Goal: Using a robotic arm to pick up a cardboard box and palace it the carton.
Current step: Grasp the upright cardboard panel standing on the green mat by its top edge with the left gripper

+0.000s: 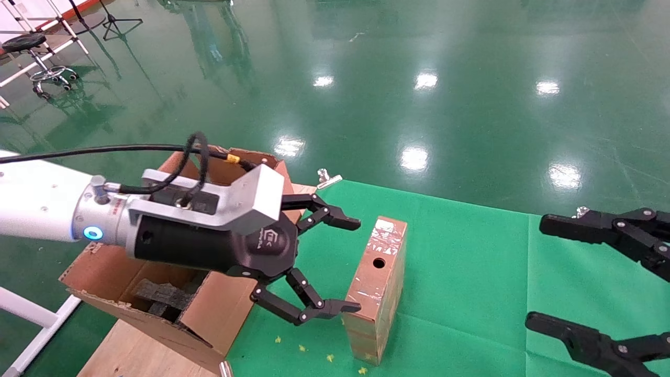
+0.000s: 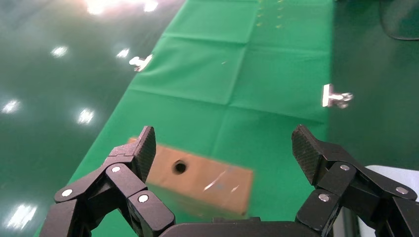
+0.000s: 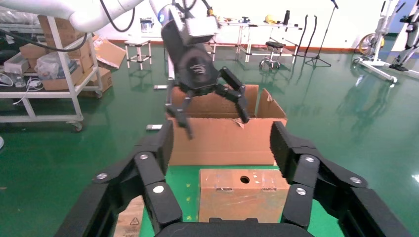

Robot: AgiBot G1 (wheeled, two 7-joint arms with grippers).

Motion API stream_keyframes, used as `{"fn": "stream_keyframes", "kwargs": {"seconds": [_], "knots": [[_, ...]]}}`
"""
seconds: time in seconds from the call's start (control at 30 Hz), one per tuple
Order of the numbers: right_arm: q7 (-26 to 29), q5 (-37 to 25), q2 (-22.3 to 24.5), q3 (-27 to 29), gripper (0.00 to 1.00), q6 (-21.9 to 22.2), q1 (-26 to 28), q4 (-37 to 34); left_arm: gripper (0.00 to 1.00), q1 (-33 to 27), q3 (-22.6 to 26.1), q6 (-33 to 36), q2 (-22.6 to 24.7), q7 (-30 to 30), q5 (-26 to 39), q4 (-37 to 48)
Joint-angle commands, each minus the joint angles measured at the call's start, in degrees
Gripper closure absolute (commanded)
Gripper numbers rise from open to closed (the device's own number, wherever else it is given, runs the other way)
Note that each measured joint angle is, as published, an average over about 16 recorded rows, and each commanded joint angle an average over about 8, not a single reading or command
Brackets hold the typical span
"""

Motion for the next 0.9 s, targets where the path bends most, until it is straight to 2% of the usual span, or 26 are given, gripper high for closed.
{"fn": "stream_keyframes", "kwargs": {"seconds": [0.03, 0.2, 0.47, 0.63, 0.9], "knots": [[0.0, 0.0, 0.0, 0.0, 1.0, 0.0, 0.0, 0.0, 0.0, -0.2, 0.0, -0.3, -0.5, -0.1, 0.9, 0.4], [0.0, 0.0, 0.0, 0.0, 1.0, 0.0, 0.0, 0.0, 0.0, -5.5, 2.8, -0.7, 1.5, -8.4, 7.9, -0.4], [0.0, 0.0, 0.0, 0.0, 1.0, 0.0, 0.0, 0.0, 0.0, -15.3, 11.3, 2.9, 9.8, -32.4, 19.3, -0.6], [0.0, 0.0, 0.0, 0.0, 1.0, 0.0, 0.0, 0.0, 0.0, -20.6, 16.4, 4.0, 15.0, -44.8, 22.9, -0.4], [0.0, 0.0, 0.0, 0.0, 1.0, 0.0, 0.0, 0.0, 0.0, -26.4, 26.0, 4.5, 22.0, -59.7, 28.8, 0.8]]}}
